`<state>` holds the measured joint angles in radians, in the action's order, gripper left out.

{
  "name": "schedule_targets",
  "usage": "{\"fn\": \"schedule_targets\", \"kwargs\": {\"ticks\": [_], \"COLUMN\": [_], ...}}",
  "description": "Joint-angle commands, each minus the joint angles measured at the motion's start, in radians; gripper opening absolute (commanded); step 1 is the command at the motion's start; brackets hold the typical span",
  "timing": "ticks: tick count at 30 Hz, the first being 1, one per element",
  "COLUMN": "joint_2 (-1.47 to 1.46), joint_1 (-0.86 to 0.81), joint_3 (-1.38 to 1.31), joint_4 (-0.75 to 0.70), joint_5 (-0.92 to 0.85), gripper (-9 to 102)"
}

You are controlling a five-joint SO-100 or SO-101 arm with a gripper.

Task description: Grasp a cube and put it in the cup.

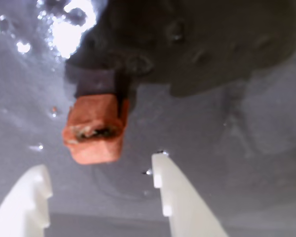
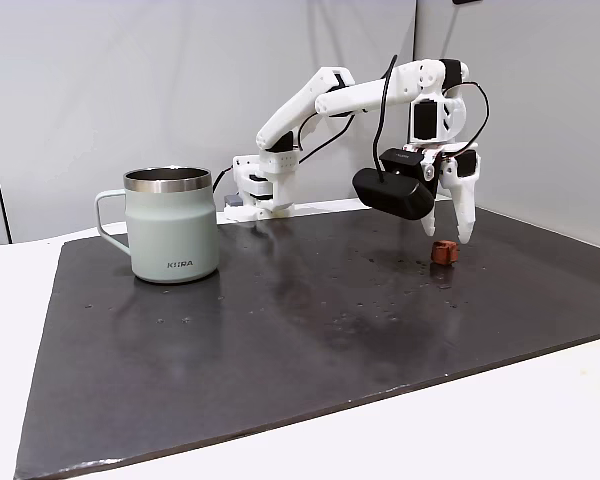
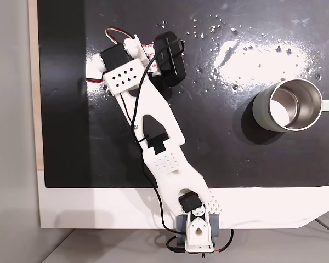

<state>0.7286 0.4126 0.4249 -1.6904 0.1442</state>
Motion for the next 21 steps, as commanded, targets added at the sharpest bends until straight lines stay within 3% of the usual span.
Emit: {"fn": "schedule_targets", "kwargs": {"ticks": [1, 21], "joint_2": [0.000, -0.121], "joint_1": [-0.008, -0.031], "joint_3": [-0.063, -0.172], "joint_4": [-0.008, -0.049], "joint_5": [-0.006, -0.014], "gripper": [23, 22]}}
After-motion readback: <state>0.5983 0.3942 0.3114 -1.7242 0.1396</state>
